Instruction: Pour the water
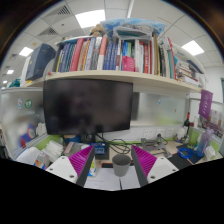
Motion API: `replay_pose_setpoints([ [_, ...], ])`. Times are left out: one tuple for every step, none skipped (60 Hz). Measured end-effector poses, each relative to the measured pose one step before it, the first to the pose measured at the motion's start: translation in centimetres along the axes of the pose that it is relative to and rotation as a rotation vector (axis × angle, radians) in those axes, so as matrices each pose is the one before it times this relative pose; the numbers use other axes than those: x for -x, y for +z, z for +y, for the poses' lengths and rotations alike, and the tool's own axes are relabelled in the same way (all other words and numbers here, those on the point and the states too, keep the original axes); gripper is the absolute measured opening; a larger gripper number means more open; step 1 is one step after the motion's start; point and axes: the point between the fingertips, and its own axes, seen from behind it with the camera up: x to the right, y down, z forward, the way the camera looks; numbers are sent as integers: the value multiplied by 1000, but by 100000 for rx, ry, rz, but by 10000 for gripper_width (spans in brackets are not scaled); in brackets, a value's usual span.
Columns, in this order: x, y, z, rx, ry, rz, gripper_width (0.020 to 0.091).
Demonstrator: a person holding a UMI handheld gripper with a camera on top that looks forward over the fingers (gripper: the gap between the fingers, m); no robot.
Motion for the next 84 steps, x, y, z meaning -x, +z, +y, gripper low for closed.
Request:
replay_pose_setpoints([
  [979,509,449,-526,220,-573,744],
  [824,447,459,-393,-118,-421,742],
  [783,507,468,-268,-337,-399,744],
  [681,410,481,-45,-465,-418,743],
  [626,489,448,-111,-485,-280,743],
  [558,491,436,-95,-508,-191,742],
  [567,513,455,-1,-496,-166,743],
  [533,500,410,38,-563,-210,743],
  [502,513,409,-112,-659,-259,744],
  [474,503,369,-267,-676,-199,743],
  [428,506,358,-319,-511,-117,743],
  [400,538,350,-347,-375,-143,745],
  [455,523,360,-192,-263,-329,742],
  [481,563,388,-110,-183,-538,743],
  [472,577,418,12,-53,-629,745],
  [404,560,446,151,54,-559,744],
  [310,563,442,211,94,-483,744],
  [283,552,451,252,210,-340,743],
  [200,520,479,400,456,-205,743],
  [163,479,474,463,646,-95,743],
  [131,501,411,304,707,-44,742],
  [116,434,379,127,689,36,741],
  [100,423,367,55,546,24,742],
  [111,411,397,161,393,-83,742],
  [123,387,425,426,232,-48,743],
  [104,353,403,482,-22,-63,743],
  [59,349,329,400,-278,-91,742],
  [-26,298,269,310,-357,-24,741],
  [-28,299,215,181,-434,102,741],
  [-84,264,144,-115,-605,275,739],
  [-75,281,88,-370,-591,380,743],
  [-110,271,55,-432,-515,435,744],
  [-149,262,81,-224,-327,543,743],
  [-157,253,143,18,-94,610,741],
  [-146,238,160,128,14,513,739],
  [-131,225,170,51,133,334,739],
  [-55,201,162,57,94,142,737],
  [37,191,79,-189,283,-275,736],
  [-24,156,63,-322,394,-152,731],
  [-13,144,11,-486,353,-162,727],
  [5,135,-47,-667,475,-83,724],
  [14,110,-3,-529,391,-146,715],
  [-99,44,7,-136,365,-752,700],
  [140,71,34,-338,340,-522,678],
  [133,37,48,-173,121,-418,654],
  [59,48,16,-187,-139,-256,635],
  [59,27,26,-202,-429,-248,627],
  [20,56,20,-291,-598,-43,620],
  [10,58,83,-68,-519,-14,617],
  [14,64,154,233,-383,23,611],
  [228,187,109,563,-166,140,603],
  [-56,31,317,504,9,-377,592],
  [57,51,258,704,-137,-339,579],
  [76,53,255,778,-247,-391,571],
  [37,67,281,708,-307,-139,569],
  [-25,55,128,150,-294,86,566],
  [-70,31,76,-7,45,358,557],
  [-3,-1,-83,-482,473,231,553],
  [110,21,-14,-538,844,212,544],
  [-15,-2,-25,-59,926,77,535],
  [-65,-9,33,162,688,241,531],
  [-63,-22,-8,126,419,287,524],
  [-1,0,27,209,259,195,513],
  [15,-3,41,306,124,118,498],
  [0,0,54,434,-118,116,486],
  [10,-3,33,467,-119,78,478],
  [10,69,22,385,244,7,472],
  [7,4,16,441,215,-21,462],
  [-17,-4,28,465,82,14,453],
  [-8,-7,24,451,-112,-57,442],
  [-21,16,16,406,115,21,427],
  [29,18,3,291,173,-198,426],
  [-11,33,18,331,20,-89,426],
  [42,9,-24,441,317,57,423],
  [-15,13,-2,375,642,-155,423],
  [-22,46,2,466,971,-145,414],
  [16,32,-45,548,1124,-295,396],
  [66,3,-90,566,1151,-574,396],
  [124,47,-50,657,1090,-832,395],
  [62,-31,-89,826,1011,-569,395],
  [59,-55,-172,641,765,-431,396],
  [84,-90,-287,349,608,-465,396],
  [80,-96,-341,324,744,-531,396],
  [153,-122,-434,139,777,-807,396],
])
